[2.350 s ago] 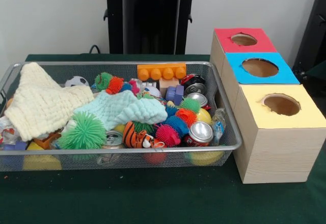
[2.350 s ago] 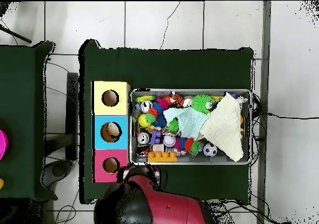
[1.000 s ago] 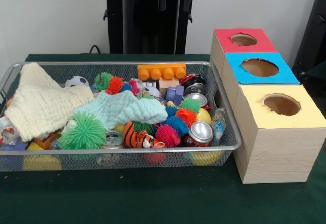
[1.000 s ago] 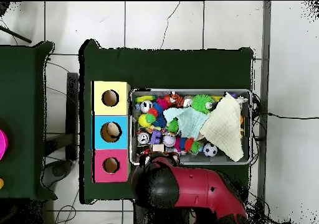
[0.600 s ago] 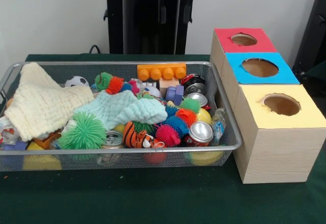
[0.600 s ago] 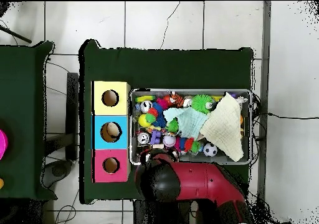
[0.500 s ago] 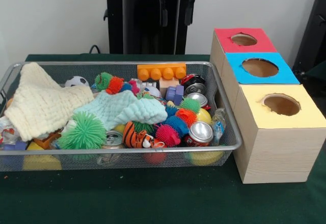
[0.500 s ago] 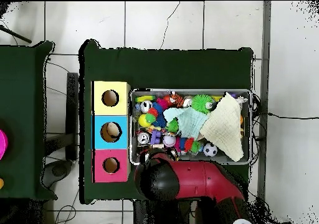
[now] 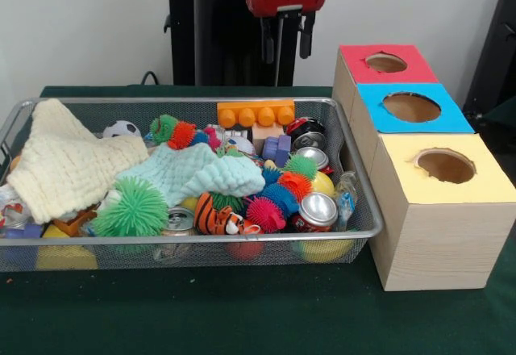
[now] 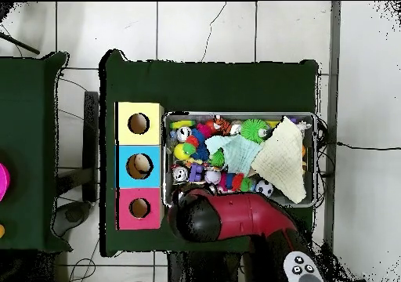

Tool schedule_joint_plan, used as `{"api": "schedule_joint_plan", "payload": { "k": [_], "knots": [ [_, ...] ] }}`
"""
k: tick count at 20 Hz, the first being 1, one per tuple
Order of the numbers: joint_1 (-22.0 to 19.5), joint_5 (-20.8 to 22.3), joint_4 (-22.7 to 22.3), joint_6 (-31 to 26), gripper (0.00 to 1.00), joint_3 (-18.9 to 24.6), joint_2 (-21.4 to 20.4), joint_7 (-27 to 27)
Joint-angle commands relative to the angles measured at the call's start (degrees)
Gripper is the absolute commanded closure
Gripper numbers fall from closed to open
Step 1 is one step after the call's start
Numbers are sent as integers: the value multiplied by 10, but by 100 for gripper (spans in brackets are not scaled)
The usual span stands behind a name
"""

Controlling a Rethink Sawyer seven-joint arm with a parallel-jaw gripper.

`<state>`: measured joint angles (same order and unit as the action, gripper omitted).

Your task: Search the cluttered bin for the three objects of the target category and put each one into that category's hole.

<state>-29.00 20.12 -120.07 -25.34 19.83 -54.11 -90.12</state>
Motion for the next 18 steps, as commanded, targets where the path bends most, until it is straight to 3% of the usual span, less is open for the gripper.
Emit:
{"api": "schedule_joint_plan", "payload": {
  "k": [1, 18],
  "knots": [
    [-37, 54, 60, 34, 0, 56, 53, 49],
    [-56, 84, 60, 52, 0, 60, 71, 7]
  ]
}}
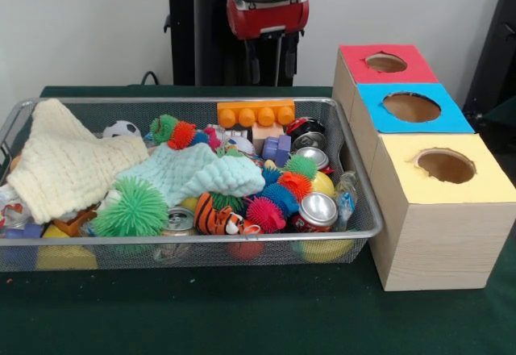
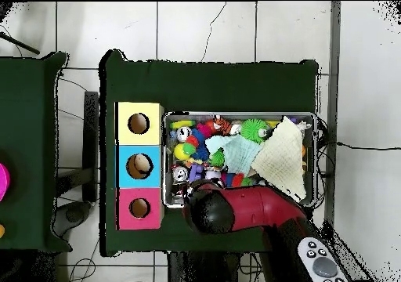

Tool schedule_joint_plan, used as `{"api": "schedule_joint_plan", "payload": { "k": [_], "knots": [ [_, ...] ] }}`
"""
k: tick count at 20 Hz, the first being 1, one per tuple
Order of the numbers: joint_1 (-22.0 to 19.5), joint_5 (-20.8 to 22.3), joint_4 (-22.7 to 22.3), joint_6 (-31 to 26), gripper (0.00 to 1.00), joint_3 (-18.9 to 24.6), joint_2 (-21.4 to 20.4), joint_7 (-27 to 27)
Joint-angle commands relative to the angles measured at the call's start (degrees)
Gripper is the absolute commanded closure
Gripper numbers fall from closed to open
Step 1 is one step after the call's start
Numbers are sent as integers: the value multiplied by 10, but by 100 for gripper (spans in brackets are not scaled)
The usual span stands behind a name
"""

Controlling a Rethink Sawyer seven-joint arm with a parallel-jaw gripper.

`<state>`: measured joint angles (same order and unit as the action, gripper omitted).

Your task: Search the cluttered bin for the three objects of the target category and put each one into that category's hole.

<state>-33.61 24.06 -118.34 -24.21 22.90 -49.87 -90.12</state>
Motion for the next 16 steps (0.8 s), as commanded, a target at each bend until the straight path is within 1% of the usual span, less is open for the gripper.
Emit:
{"api": "schedule_joint_plan", "payload": {
  "k": [1, 6, 8, 9, 10, 16],
  "knots": [
    [-10, 49, 43, 46, 0, 27, 32, 6],
    [-8, 68, 52, 58, 0, 18, 49, 1],
    [-10, 80, 58, 72, 0, 13, 61, -1],
    [-17, 91, 69, 82, 0, 8, 79, 3],
    [-19, 95, 73, 88, 0, 7, 85, 3],
    [-18, 127, 81, 117, 0, -4, 109, -10]
  ]
}}
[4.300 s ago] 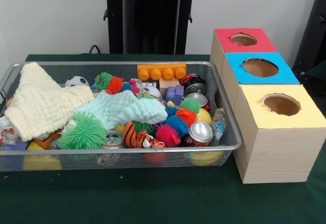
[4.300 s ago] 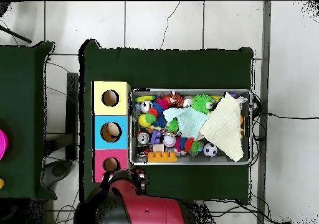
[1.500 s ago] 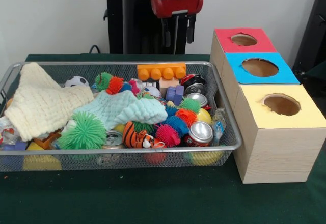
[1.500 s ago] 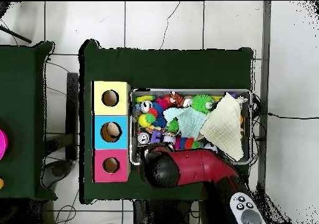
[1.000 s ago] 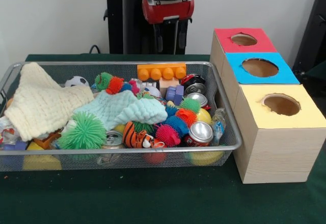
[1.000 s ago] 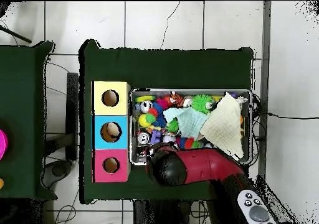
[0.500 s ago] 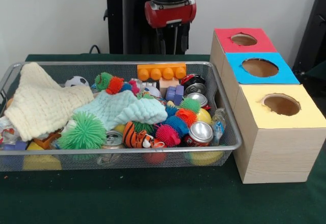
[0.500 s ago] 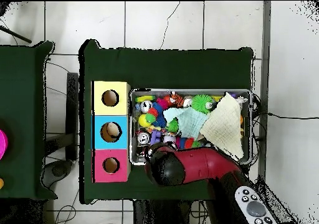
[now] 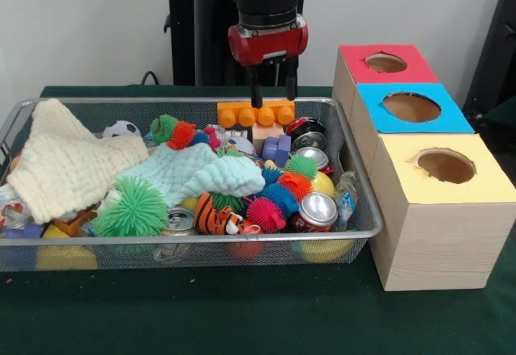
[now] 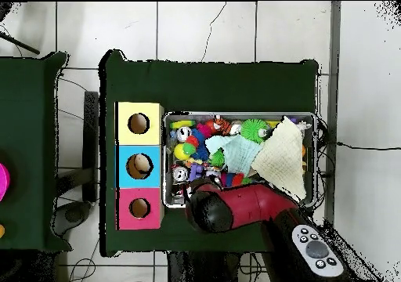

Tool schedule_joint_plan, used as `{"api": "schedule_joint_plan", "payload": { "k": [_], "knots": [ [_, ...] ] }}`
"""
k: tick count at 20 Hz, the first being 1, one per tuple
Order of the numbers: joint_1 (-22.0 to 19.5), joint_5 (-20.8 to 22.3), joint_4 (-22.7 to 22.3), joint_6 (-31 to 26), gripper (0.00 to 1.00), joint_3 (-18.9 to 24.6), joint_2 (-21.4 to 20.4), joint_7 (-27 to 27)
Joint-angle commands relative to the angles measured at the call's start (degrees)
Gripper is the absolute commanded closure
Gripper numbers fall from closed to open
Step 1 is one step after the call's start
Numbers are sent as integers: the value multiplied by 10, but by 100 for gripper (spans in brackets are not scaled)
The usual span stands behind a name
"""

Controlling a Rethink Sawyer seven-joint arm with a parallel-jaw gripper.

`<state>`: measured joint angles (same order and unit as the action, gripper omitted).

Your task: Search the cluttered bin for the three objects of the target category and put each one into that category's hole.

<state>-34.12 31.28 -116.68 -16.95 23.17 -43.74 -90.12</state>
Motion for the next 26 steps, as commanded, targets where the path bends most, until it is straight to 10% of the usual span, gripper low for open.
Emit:
{"api": "schedule_joint_plan", "payload": {
  "k": [1, 26],
  "knots": [
    [-13, 58, 65, 49, 0, -7, 51, -12],
    [73, 81, 185, 178, 0, -129, 188, -68]
  ]
}}
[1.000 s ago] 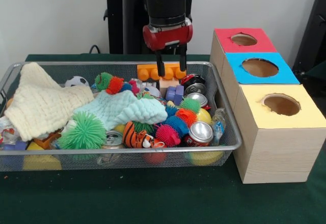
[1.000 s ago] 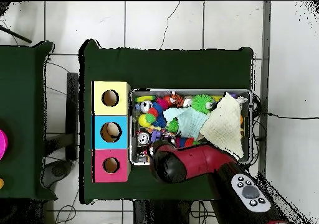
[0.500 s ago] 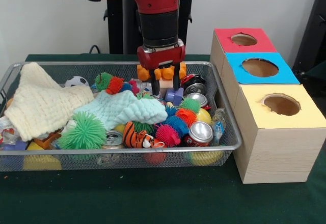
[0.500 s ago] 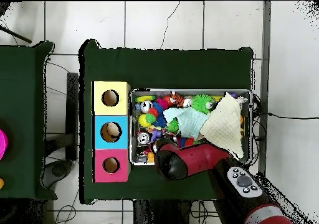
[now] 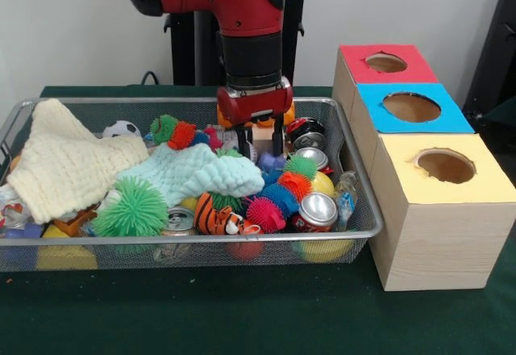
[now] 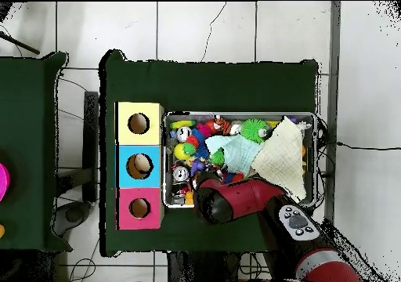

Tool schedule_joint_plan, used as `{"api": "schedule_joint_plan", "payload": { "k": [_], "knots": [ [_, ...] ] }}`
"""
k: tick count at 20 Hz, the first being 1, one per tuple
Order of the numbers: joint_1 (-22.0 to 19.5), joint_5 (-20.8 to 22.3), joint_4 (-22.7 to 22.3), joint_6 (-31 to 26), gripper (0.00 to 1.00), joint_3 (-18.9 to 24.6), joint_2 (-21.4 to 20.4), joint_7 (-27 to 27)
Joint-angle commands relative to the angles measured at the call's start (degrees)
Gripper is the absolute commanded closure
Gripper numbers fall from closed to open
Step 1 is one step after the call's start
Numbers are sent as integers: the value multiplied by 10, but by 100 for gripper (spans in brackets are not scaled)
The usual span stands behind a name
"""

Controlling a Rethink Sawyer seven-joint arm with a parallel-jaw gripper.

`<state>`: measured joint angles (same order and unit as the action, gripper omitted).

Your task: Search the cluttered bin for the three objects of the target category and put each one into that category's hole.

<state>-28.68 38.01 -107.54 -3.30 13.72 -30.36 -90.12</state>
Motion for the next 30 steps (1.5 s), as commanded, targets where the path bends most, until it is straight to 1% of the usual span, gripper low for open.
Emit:
{"api": "schedule_joint_plan", "payload": {
  "k": [1, 7, 9, 11, 14, 16, 19, 21, 30],
  "knots": [
    [23, 11, 96, 45, 0, -38, 57, -70],
    [35, -2, 95, 53, 0, -45, 56, -73],
    [46, -16, 93, 41, 0, -44, 47, -80],
    [48, -23, 97, 38, 0, -45, 47, -82],
    [42, -16, 100, 46, 0, -42, 55, -73],
    [49, -23, 98, 47, 0, -47, 53, -79],
    [52, -36, 103, 35, 0, -44, 49, -83],
    [52, -38, 105, 32, 0, -42, 49, -80],
    [44, -35, 95, 50, 0, -38, 52, -78]
  ]
}}
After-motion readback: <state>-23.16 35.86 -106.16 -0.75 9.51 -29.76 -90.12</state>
